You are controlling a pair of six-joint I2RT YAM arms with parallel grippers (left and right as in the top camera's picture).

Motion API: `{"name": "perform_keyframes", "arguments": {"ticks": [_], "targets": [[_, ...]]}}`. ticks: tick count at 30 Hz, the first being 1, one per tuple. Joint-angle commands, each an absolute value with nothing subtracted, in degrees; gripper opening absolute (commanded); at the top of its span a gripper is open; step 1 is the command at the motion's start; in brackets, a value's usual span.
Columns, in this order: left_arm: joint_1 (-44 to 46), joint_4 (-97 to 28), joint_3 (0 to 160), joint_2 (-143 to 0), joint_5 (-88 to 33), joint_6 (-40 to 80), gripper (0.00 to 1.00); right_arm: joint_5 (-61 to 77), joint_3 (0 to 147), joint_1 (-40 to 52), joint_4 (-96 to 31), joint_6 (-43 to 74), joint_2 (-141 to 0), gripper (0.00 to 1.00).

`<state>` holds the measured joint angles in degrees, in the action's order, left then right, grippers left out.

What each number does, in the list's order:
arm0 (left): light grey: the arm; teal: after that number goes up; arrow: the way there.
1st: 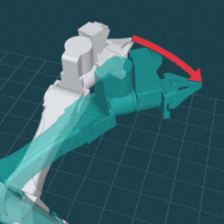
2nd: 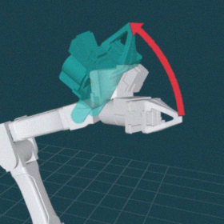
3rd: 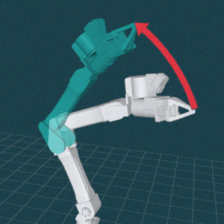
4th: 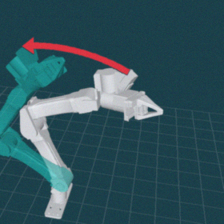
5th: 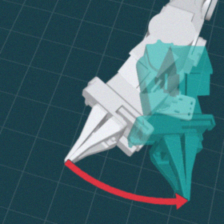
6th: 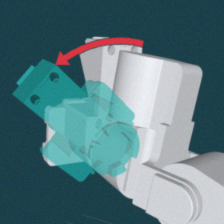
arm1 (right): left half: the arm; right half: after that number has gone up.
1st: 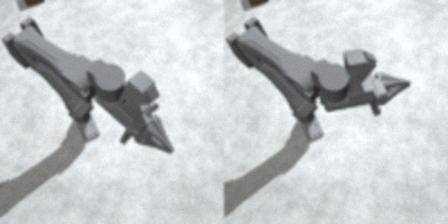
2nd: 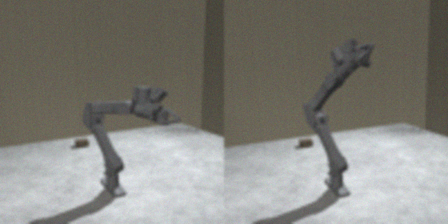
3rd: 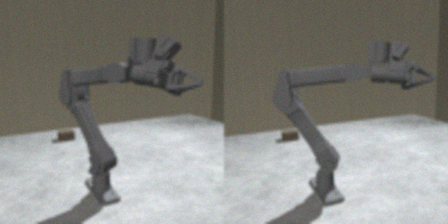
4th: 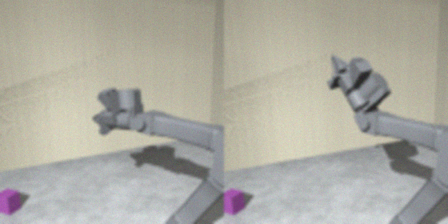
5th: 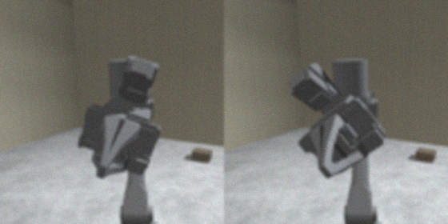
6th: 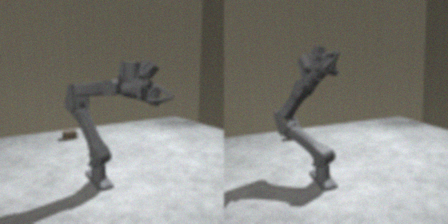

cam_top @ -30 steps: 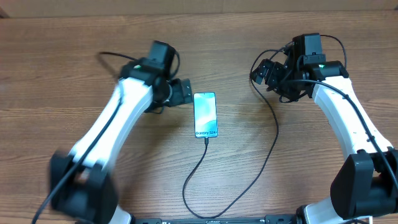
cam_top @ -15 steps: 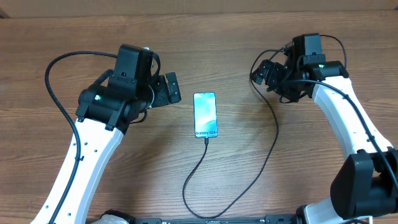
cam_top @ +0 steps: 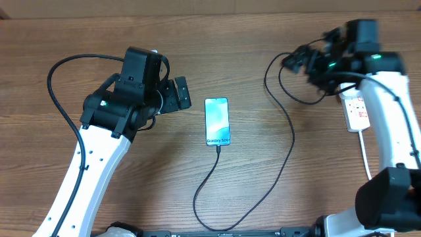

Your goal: Plug charger to phone and switch on socket

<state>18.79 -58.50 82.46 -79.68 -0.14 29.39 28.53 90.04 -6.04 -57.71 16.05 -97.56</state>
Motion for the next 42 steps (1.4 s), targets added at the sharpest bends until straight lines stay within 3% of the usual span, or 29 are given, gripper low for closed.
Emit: {"name": "perform_keyframes", "arguments": {"ticks": [1, 10, 15, 42], "targets": [[19.16, -58.48, 82.65, -79.50, 0.84, 28.10, 1.00, 31.35, 93.89, -12.08, -59.51, 11.46, -96.27, 1.00], [19.16, -58.48, 82.65, -79.50, 0.84, 28.10, 1.00, 39.35, 94.59, -31.22, -61.93, 2.48, -97.95, 1.00], [19.16, -58.48, 82.65, -79.50, 0.84, 28.10, 1.00, 40.60, 94.59, -36.71, -62.24, -3.46, -101.01, 1.00], [19.16, -58.48, 82.65, -79.50, 0.84, 28.10, 1.00, 34.48, 93.80, -36.75, -55.96, -10.24, -117.64, 1.00]]}}
